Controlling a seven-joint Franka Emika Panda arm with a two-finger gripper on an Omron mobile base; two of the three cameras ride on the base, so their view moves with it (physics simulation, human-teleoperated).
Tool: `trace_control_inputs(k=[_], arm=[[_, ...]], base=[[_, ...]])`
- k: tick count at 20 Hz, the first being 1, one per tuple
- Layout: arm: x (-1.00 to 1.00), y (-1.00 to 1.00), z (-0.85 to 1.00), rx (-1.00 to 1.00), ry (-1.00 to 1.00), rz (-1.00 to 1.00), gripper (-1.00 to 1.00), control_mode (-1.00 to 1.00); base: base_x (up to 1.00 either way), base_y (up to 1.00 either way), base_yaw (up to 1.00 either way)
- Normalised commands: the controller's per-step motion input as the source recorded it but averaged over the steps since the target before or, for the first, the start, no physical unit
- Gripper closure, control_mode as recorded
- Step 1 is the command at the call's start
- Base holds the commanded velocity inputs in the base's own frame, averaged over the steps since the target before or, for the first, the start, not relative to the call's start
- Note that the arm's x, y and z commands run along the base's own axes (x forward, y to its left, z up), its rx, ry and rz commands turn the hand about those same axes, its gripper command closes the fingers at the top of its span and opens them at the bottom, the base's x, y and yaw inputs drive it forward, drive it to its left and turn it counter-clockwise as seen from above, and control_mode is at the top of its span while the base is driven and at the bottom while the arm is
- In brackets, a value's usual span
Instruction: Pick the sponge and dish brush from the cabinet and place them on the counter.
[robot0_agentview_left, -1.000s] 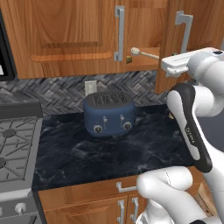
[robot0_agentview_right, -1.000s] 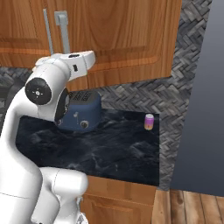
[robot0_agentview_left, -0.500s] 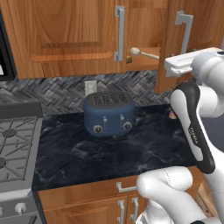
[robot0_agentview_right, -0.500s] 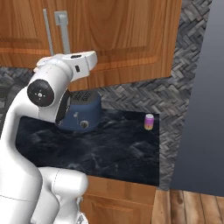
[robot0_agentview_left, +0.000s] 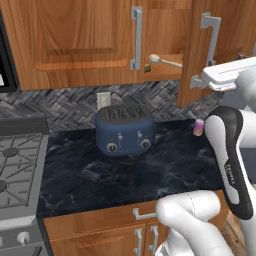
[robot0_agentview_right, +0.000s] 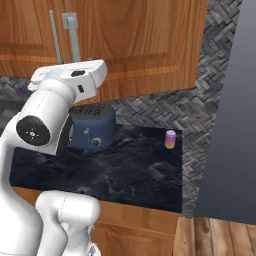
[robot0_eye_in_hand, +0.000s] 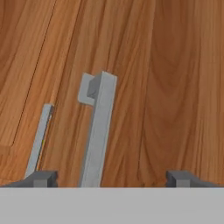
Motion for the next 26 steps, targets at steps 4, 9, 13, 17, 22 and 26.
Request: trace_control_inputs(k=[4,9,13,17,22,26], arm=[[-0.42,0.2,0.0,0.0,-0.11,-0.1,-1.0,-1.0],[-0.36,0.28,0.0,-0.01,-0.11,-0.13,-1.0,-1.0],[-0.33,0.39,0.0,-0.03,-0.11,-0.15,-1.0,-1.0],[-0.29,0.41,0.0,-0.03,-0.12,-0.16,-1.0,-1.0],[-0.18,0.38,0.0,-0.01,-0.06,-0.15,-1.0,-1.0],[-0.02,0.44,0.0,-0.02,-0.01,-0.13,-1.0,-1.0]], base=[[0.0,0.0,0.0],[0.0,0.0,0.0],[0.0,0.0,0.0],[0.0,0.0,0.0],[0.0,0.0,0.0],[0.0,0.0,0.0]])
